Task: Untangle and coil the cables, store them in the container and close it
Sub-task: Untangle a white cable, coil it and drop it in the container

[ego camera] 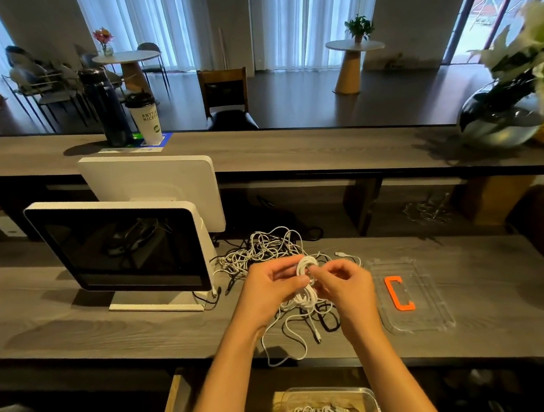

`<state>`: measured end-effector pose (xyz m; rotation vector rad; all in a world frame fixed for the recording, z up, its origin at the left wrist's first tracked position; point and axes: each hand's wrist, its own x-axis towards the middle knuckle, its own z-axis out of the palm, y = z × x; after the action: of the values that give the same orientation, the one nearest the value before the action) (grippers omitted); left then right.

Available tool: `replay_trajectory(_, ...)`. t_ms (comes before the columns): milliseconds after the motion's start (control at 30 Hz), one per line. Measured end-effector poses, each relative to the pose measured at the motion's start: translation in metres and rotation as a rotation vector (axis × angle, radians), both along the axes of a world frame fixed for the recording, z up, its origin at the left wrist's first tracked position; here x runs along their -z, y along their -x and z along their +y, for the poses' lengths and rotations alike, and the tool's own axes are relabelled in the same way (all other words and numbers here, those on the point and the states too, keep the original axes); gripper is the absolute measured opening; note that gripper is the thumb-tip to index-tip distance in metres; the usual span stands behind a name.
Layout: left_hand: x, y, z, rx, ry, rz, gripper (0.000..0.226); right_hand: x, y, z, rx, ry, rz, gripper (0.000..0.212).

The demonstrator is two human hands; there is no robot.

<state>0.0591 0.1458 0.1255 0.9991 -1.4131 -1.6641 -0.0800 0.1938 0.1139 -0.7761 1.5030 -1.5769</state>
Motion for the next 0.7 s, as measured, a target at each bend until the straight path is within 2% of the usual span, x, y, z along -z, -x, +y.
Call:
replay_trajectory(100,0.005,0.000,-0.001,-0.026,-0.076,0.040,0.036,0.005,-0.002,0.000,0.005,0.010,-0.049,0.016)
replay_trajectory(300,0.023,0.008,0.003,-0.055,-0.255,0.119,0.027,0.019,0.002,0.003,-0.215,-0.010,-0.167,0.025)
replay_trajectory(367,0.032,0.014,0.003,-0.093,-0.288,0.113,0.024,0.025,0.007,0.005,-0.244,-0.015,-0.179,0.022)
replay_trajectory(467,0.053,0.024,0.008,-0.104,-0.324,0.059,0.020,0.043,0.015,0.014,-0.182,-0.060,-0.183,0.021)
replay_trajectory(567,0.077,0.036,0.017,-0.074,-0.381,-0.011,0.022,0.067,0.024,0.026,-0.070,-0.161,-0.180,0.020)
replay_trajectory(700,0.117,0.047,0.033,-0.023,-0.442,-0.142,0.020,0.106,0.037,0.046,-0.022,-0.313,-0.226,0.020)
